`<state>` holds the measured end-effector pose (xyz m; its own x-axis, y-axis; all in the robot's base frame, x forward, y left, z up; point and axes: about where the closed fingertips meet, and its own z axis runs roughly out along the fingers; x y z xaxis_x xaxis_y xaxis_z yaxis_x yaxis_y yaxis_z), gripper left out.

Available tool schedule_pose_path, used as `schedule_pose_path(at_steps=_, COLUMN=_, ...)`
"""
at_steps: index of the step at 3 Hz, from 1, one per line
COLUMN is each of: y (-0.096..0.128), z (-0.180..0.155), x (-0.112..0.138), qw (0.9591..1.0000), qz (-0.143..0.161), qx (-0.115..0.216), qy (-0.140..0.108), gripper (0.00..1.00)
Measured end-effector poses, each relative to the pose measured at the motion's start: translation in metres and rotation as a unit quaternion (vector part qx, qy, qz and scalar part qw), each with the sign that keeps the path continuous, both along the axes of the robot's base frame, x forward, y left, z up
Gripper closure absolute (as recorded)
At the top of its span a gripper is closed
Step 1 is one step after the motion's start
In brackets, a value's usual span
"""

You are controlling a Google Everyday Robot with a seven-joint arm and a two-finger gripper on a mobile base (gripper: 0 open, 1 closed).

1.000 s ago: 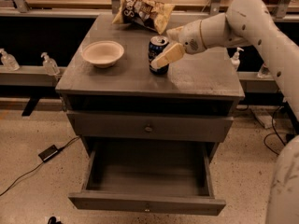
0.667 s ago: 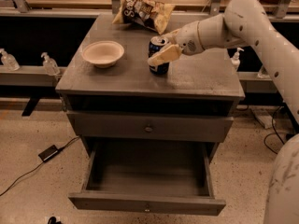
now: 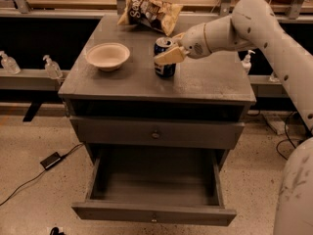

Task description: Place pepsi can into middle drawer

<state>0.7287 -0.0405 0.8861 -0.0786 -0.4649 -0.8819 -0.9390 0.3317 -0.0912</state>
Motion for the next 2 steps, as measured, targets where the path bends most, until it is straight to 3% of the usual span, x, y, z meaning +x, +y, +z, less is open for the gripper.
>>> schedule_pose_path(at_steps=1, y=0.017, z=0.013, x=0.005, qw=0.9994, qz=0.033, qx=0.001, qy=-0.007, gripper=0.99)
schedule_pose_path(at_steps=2, y=0.032, z=0.057, x=-0.034, qw=0.9956, qz=0.086, qx=0.010, qy=-0.036, gripper=1.00)
